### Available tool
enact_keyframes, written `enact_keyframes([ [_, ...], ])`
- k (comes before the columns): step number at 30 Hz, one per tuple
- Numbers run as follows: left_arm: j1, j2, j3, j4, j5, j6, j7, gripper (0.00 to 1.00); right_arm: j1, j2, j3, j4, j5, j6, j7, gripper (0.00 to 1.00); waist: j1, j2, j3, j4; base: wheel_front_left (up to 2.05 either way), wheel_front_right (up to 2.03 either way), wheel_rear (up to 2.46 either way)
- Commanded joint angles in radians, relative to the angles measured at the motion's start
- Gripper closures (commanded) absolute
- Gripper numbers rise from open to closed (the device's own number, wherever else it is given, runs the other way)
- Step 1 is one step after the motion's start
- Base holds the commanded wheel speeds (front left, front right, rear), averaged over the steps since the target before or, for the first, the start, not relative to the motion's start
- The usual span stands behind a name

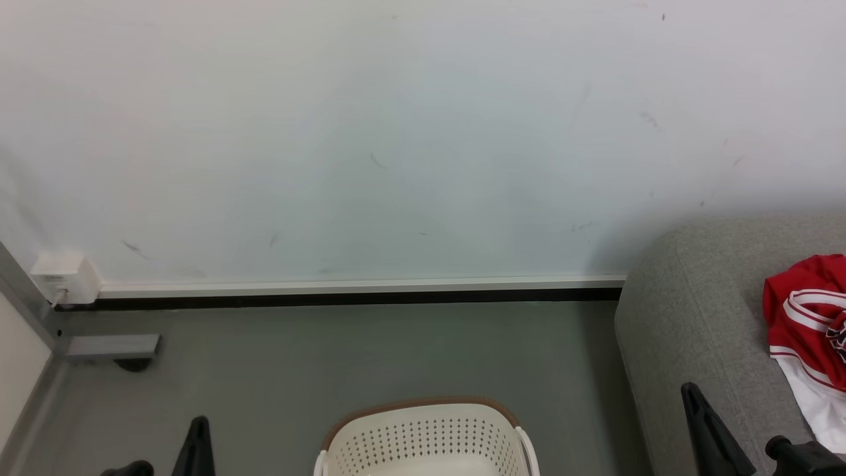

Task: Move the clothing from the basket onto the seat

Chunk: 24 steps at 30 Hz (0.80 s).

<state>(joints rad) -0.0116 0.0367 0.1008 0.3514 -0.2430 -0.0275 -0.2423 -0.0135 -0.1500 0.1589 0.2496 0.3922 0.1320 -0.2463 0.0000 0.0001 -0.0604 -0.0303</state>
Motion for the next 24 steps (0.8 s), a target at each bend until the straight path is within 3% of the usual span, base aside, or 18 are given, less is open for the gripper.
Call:
enact_keyframes([
  [1, -0.026, 0.006, 0.010, -0.010, -0.039, -0.004, 0.011, 1.00, -0.016, -0.001, -0.011, -0.015, 0.038, 0.000, 0.005, 1.00, 0.0000, -0.0001, 0.001, 0.001, 0.00, 0.00, 0.00],
  [24, -0.044, 0.009, 0.003, -0.048, -0.434, -0.034, 0.106, 1.00, -0.046, 0.024, -0.085, -0.011, 0.390, -0.001, 0.106, 1.00, 0.0000, -0.0001, 0.012, 0.006, 0.00, 0.00, 0.00],
])
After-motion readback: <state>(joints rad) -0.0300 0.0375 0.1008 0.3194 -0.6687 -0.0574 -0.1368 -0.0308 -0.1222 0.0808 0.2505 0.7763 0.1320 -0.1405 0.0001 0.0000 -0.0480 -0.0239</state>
